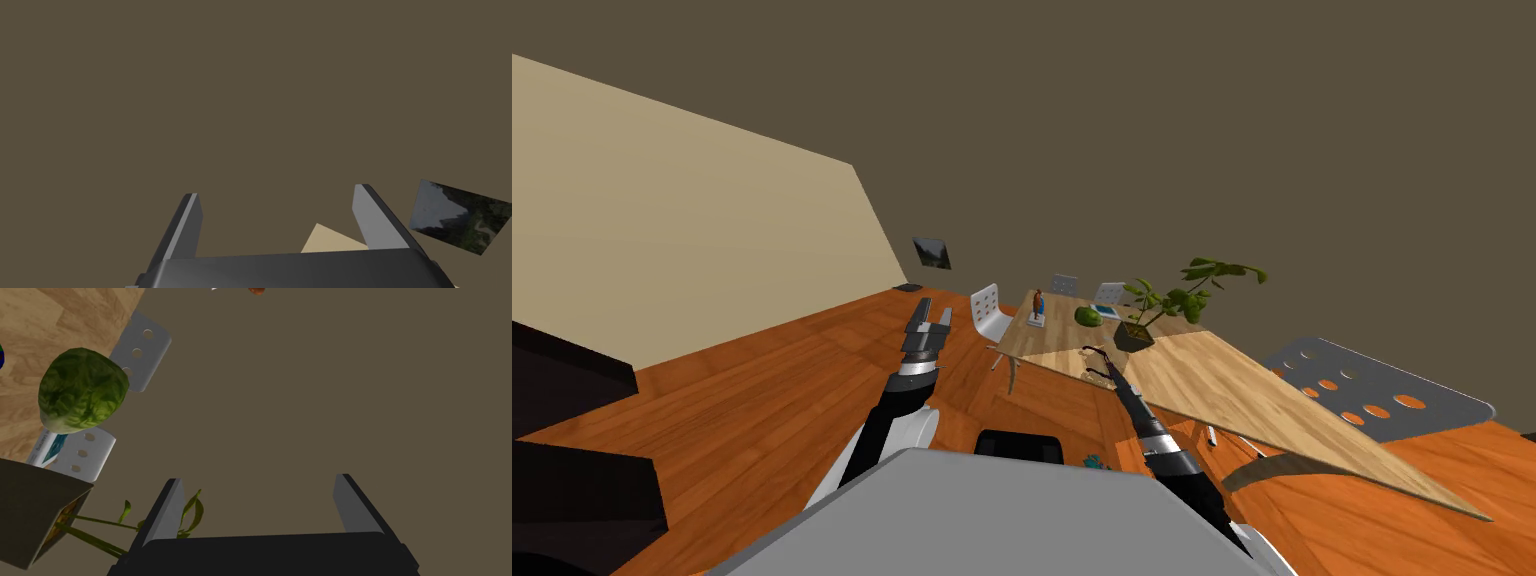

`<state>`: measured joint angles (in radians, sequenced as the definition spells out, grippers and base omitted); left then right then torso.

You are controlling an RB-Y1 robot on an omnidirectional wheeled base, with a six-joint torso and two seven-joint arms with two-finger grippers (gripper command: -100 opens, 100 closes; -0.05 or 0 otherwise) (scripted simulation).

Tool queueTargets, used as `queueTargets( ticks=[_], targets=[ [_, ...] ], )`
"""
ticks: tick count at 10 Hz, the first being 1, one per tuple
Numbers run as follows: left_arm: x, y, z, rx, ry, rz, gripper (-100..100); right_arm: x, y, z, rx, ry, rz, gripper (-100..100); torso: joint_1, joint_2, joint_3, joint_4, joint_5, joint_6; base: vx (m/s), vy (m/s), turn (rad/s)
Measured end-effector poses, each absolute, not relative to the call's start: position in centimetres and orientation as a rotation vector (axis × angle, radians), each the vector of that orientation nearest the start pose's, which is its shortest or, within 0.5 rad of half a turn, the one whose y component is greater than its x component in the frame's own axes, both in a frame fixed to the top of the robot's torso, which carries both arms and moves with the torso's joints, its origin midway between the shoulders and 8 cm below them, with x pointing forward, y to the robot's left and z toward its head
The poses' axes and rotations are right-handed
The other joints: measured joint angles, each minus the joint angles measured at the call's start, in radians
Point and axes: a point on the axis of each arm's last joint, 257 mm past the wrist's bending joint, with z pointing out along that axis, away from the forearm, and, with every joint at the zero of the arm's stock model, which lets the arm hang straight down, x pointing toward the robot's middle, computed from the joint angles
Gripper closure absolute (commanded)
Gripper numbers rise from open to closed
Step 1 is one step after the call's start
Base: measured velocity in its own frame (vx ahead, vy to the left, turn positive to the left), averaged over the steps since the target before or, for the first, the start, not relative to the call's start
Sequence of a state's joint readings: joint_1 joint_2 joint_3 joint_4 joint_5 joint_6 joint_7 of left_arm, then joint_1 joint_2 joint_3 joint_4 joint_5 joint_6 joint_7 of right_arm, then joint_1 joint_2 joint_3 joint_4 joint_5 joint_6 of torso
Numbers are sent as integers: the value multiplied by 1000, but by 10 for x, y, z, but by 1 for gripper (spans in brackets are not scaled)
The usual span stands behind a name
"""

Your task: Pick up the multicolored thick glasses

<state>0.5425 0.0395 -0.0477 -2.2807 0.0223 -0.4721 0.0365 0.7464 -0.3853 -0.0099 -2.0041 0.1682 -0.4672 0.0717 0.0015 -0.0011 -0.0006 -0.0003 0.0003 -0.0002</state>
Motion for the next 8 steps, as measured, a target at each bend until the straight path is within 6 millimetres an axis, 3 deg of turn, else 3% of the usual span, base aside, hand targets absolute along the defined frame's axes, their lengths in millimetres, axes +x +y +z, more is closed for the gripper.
queueTargets(
  ticks=[7,8],
  targets=[
    [347,268,4,-721,668,-1369,0,264,-340,-314,549,1783,640,-100,-1,0,0,0,0,0,21,18,266],
    [347,268,4,-721,668,-1369,0,242,-353,-335,535,1861,585,-100,-1,-1,0,0,0,0,46,15,482]
  ],
)
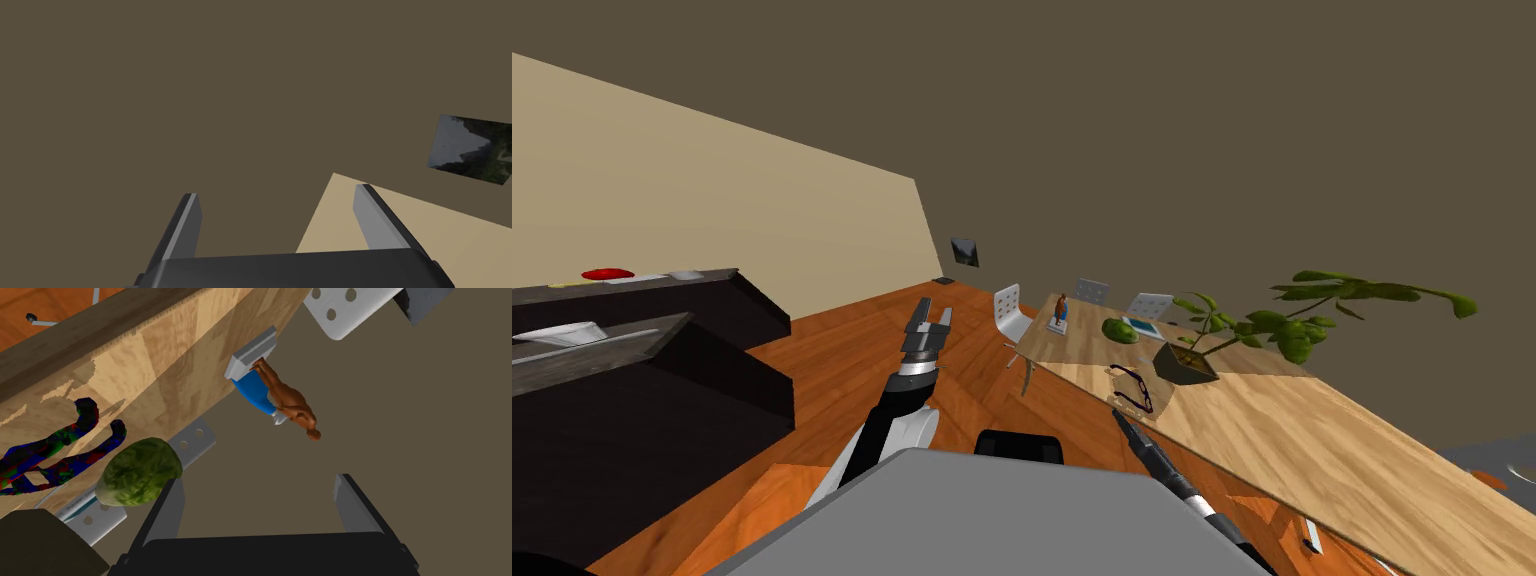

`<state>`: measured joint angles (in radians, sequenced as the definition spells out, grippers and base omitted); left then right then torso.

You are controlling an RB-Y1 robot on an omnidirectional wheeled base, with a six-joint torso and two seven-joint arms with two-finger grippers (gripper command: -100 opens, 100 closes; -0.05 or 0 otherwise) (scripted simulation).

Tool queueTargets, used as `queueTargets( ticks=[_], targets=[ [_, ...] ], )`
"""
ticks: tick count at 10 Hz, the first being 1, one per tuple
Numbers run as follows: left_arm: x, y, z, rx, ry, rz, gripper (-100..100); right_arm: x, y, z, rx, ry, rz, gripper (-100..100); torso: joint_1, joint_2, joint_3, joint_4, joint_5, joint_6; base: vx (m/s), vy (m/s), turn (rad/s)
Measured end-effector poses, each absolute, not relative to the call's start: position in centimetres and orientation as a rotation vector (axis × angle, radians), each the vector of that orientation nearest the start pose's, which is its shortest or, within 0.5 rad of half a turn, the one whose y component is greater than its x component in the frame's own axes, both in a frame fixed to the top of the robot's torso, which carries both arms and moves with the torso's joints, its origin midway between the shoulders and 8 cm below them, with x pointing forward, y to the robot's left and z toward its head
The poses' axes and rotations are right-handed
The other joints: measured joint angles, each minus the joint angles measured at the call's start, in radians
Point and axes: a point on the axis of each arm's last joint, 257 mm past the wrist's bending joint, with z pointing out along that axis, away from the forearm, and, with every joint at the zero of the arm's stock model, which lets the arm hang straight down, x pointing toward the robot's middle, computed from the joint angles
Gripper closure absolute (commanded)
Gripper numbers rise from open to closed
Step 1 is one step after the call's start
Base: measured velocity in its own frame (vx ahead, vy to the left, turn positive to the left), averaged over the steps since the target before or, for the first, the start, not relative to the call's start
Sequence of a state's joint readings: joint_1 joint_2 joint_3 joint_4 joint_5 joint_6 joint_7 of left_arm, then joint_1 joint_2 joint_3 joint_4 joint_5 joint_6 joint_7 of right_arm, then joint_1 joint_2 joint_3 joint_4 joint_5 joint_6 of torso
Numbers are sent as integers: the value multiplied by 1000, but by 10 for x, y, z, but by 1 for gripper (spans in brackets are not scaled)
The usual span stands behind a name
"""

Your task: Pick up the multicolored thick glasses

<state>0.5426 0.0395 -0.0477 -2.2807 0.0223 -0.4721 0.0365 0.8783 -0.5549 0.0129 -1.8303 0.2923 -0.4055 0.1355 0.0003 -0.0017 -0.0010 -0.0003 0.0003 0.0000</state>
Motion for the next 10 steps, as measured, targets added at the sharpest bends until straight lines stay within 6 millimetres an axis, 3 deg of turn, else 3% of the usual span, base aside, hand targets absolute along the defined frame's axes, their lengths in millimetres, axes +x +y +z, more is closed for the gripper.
queueTargets(
  ticks=[3,6,7,9,10],
  targets=[
    [347,268,4,-721,668,-1369,0,176,-378,-403,460,2116,409,-100,0,-2,-1,0,0,0,47,11,362],
    [347,268,4,-721,669,-1369,0,110,-412,-434,406,2294,278,-100,-1,-1,-1,0,0,0,43,-1,293],
    [347,268,4,-721,669,-1369,0,98,-414,-441,392,2329,253,-100,0,-1,0,0,0,1,32,3,362],
    [347,268,4,-721,669,-1369,0,49,-432,-456,331,2452,168,-100,0,-1,-1,0,0,0,42,-6,307],
    [347,268,4,-721,669,-1369,0,34,-439,-463,319,2487,139,-100,-1,-1,0,0,0,1,34,-4,286]
  ],
)
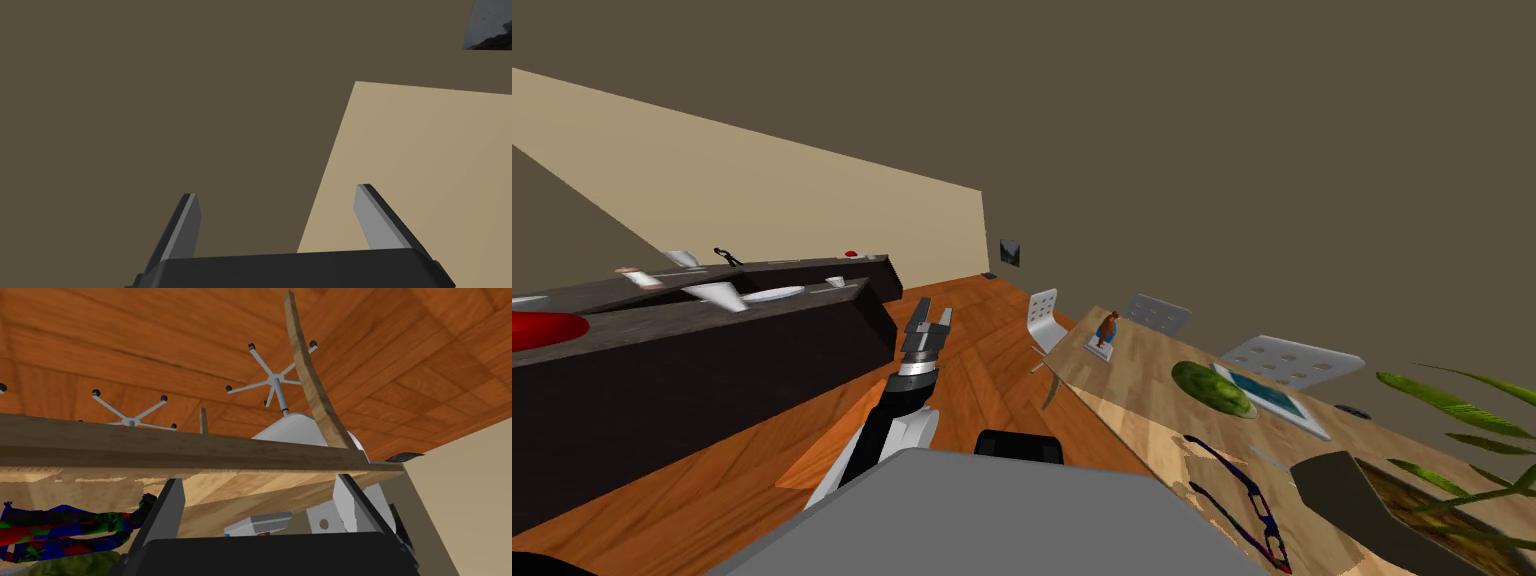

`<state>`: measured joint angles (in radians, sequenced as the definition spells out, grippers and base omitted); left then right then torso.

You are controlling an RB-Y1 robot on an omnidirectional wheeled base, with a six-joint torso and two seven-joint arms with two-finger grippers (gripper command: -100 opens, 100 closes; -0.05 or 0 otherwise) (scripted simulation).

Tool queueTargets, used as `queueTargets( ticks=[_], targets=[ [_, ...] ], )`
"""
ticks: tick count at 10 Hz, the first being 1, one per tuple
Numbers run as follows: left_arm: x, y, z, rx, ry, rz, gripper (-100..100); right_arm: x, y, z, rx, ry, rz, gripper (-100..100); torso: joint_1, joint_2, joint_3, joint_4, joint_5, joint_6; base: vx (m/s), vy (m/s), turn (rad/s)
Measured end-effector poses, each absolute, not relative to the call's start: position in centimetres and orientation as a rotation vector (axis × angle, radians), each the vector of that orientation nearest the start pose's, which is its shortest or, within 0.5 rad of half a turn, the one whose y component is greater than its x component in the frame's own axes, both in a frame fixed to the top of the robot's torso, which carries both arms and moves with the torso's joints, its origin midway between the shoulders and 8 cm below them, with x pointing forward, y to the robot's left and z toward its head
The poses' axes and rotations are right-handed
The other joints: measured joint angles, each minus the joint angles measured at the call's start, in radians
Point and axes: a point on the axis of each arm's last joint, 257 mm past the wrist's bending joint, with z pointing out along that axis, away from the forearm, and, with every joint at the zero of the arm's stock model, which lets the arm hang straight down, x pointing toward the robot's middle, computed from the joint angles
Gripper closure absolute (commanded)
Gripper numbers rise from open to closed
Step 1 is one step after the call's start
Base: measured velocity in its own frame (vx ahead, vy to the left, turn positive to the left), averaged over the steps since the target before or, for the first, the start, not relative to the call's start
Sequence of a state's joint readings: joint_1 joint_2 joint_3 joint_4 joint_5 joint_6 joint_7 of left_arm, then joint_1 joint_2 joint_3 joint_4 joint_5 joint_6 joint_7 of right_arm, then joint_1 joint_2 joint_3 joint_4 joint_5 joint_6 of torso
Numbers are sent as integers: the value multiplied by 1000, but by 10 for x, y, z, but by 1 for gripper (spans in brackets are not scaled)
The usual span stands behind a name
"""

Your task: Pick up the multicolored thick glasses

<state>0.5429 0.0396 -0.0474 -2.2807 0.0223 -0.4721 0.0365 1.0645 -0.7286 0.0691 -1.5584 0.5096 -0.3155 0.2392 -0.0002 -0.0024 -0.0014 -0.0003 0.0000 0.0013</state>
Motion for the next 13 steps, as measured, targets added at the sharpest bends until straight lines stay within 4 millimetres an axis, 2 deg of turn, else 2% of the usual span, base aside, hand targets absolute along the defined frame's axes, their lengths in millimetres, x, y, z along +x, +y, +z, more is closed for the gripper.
queueTargets(
  ticks=[1,3,4,6,7,9,10,13],
  targets=[
    [347,268,4,-721,669,-1369,0,13,-440,-471,293,2537,108,-100,0,0,0,0,0,-1,29,-9,136],
    [347,268,4,-721,669,-1369,0,-18,-455,-479,250,2612,53,-100,0,0,0,0,0,-1,42,-1,345],
    [347,268,4,-721,669,-1369,0,-51,-469,-483,221,2675,6,-100,0,-1,0,0,0,-1,50,-15,434],
    [347,268,4,-721,669,-1369,0,-104,-489,-476,131,2797,-74,-100,-1,-1,-1,0,0,-1,44,-24,265],
    [347,268,4,-721,669,-1368,0,-114,-493,-478,109,2823,-92,-100,0,-1,0,0,0,0,26,-11,223],
    [347,268,4,-721,669,-1369,0,-153,-503,-479,42,2907,-144,-100,0,-1,0,0,0,-1,42,-16,356],
    [347,268,4,-721,669,-1368,0,-175,-514,-477,5,2953,-177,-100,0,-1,-1,0,0,0,43,-26,301],
    [347,268,4,-721,669,-1368,0,-223,-532,-460,-108,3064,-245,-100,-1,-1,-1,0,0,0,43,-39,249]
  ],
)
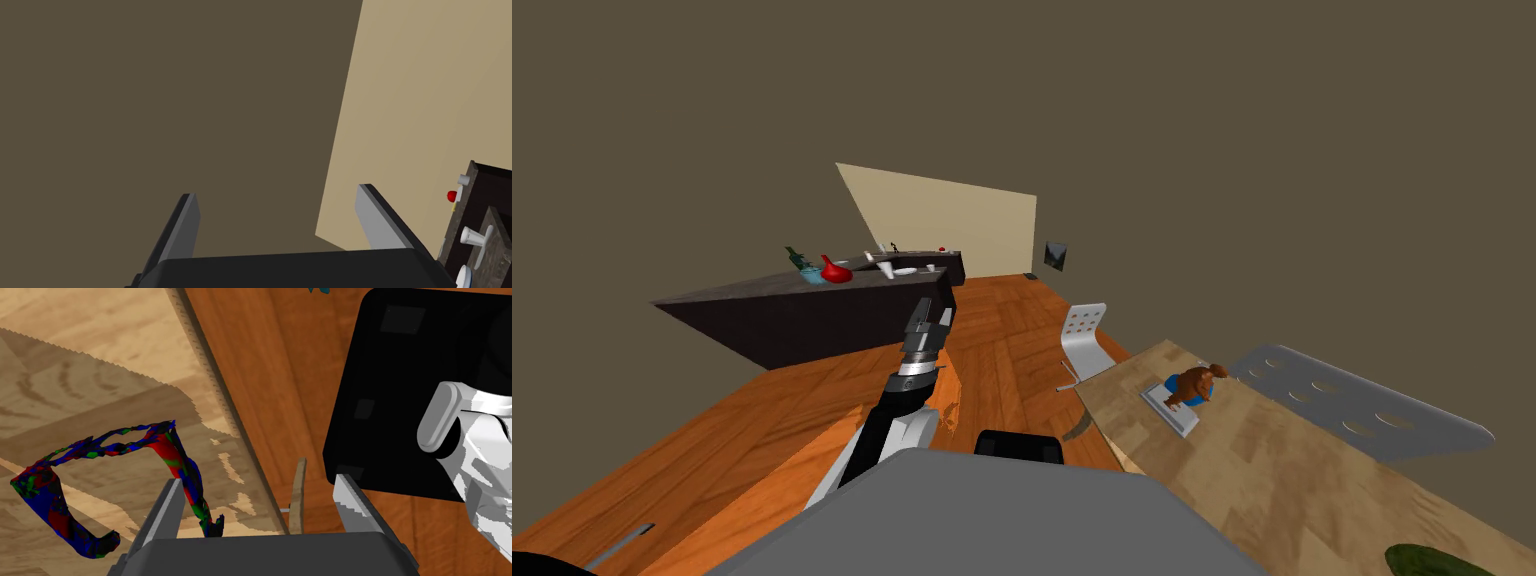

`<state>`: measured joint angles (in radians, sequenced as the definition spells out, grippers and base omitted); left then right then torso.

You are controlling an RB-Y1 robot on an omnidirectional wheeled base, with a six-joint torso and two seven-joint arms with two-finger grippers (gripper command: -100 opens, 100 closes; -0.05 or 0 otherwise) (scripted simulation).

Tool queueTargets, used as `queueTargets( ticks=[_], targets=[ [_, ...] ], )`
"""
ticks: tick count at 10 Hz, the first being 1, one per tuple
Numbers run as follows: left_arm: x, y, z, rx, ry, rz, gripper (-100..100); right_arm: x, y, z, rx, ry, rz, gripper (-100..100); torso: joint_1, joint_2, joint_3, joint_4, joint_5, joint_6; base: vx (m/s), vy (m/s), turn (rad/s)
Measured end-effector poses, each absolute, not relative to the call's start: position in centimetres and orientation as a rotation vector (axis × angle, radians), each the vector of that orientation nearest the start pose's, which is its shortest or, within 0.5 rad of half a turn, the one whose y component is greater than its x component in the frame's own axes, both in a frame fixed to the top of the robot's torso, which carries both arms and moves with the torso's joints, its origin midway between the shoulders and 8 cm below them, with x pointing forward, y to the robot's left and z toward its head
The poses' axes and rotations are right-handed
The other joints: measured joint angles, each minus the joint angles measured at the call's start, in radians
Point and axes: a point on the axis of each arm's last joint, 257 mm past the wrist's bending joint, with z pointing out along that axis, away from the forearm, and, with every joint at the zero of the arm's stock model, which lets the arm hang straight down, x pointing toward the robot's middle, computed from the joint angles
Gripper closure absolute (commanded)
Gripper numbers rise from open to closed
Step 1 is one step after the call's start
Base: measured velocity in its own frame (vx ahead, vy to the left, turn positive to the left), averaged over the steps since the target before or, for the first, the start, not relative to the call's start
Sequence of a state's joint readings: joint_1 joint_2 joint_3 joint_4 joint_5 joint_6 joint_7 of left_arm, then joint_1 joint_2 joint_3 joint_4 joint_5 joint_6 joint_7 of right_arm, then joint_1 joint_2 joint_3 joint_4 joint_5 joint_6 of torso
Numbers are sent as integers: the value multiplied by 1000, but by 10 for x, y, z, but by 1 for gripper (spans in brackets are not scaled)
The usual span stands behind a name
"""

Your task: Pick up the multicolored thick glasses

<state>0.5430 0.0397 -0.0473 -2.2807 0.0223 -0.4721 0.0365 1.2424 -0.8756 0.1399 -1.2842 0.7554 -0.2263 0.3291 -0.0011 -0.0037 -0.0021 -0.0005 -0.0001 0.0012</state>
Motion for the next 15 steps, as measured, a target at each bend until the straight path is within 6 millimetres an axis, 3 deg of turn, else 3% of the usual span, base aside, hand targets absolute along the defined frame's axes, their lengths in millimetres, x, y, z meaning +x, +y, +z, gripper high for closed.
queueTargets(
  ticks=[3,4,5,8,9,13,14,15],
  targets=[
    [347,268,4,-721,669,-1368,0,-251,-538,-459,-213,3129,-261,-100,-4,-1,0,0,-1,0,38,-73,232],
    [347,268,4,-721,669,-1368,0,-251,-538,-460,-218,3130,-260,0,-1,1,0,0,-1,1,4,-11,-3],
    [347,268,4,-721,669,-1368,0,-251,-538,-460,-218,3129,-261,-100,2,2,1,1,0,1,-14,-24,52],
    [347,268,4,-721,669,-1368,0,-249,-529,-479,-196,3129,-260,-100,1,5,3,1,0,1,-27,-31,50],
    [347,268,4,-721,669,-1368,0,-249,-529,-480,-195,3130,-261,100,2,4,3,1,0,1,0,0,0],
    [347,268,4,-721,669,-1368,0,-249,-529,-480,-196,3130,-260,100,3,3,2,1,0,1,0,0,0],
    [347,268,4,-721,669,-1368,0,-249,-529,-480,-196,3130,-260,0,3,3,2,1,0,1,0,0,0],
    [347,268,4,-721,669,-1368,0,-249,-529,-480,-196,3130,-260,100,3,3,2,1,0,1,21,28,-76]
  ],
)
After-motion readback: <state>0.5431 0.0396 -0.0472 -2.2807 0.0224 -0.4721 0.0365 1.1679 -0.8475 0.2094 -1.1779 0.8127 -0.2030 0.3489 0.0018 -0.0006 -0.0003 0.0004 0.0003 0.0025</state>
